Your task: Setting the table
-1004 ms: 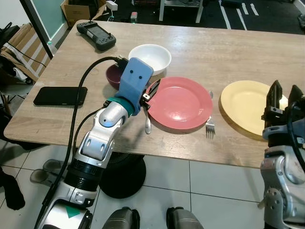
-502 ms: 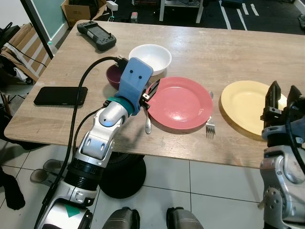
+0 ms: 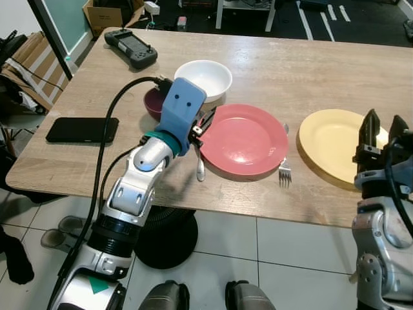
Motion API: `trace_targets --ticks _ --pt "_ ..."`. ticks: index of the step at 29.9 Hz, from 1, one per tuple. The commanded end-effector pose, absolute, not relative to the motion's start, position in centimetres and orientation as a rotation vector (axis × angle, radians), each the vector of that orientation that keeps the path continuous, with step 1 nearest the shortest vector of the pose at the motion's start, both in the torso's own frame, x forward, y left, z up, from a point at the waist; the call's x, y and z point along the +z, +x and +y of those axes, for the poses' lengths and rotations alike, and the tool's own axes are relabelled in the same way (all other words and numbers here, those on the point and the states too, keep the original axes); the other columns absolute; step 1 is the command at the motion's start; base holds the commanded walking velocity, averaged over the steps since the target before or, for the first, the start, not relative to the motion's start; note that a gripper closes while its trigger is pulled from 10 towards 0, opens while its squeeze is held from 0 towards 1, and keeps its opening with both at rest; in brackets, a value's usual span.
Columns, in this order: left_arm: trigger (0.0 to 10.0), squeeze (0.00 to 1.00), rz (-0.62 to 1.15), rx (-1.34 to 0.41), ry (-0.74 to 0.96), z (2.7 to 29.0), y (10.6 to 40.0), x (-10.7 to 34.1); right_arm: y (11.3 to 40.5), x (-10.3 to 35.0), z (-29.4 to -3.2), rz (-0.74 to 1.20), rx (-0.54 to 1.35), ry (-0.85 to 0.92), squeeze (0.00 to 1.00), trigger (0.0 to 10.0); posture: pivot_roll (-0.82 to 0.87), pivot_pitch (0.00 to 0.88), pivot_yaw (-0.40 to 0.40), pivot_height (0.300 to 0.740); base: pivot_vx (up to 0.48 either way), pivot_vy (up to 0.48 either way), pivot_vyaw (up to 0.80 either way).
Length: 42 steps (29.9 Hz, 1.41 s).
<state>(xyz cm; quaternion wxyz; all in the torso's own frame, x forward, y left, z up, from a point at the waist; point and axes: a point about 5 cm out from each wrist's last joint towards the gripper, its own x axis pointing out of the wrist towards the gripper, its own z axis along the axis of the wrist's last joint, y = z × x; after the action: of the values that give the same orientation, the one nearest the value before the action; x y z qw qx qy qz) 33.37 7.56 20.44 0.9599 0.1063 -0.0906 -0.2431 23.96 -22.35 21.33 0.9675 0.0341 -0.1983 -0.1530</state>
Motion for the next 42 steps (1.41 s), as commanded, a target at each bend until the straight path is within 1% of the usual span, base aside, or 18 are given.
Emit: trace_targets --ticks 1,8,37,42 --pt "10.0 0.0 -0.167 -0.481 0.214 7.72 33.56 20.11 23.99 21.25 -22.59 -0.401 -0.322 0.069 0.0 10.0 -0.03 0.0 0.059 0.74 0.0 0.0 0.0" --pt "10.0 0.0 -0.174 -0.487 0.196 7.67 33.45 20.19 24.03 21.25 -22.57 -0.4 -0.32 0.067 0.0 10.0 -0.03 0.0 0.06 0.74 0.0 0.0 0.0" --pt "10.0 0.0 -0.18 -0.513 0.189 7.32 33.2 20.3 23.97 21.11 -22.62 -0.394 -0.328 0.066 0.0 10.0 -0.04 0.0 0.064 0.74 -0.338 0.0 0.0" --pt "10.0 0.0 -0.182 -0.516 0.185 7.22 33.18 20.34 24.0 21.11 -22.66 -0.395 -0.329 0.066 0.0 10.0 -0.04 0.0 0.065 0.74 -0.052 0.0 0.0"
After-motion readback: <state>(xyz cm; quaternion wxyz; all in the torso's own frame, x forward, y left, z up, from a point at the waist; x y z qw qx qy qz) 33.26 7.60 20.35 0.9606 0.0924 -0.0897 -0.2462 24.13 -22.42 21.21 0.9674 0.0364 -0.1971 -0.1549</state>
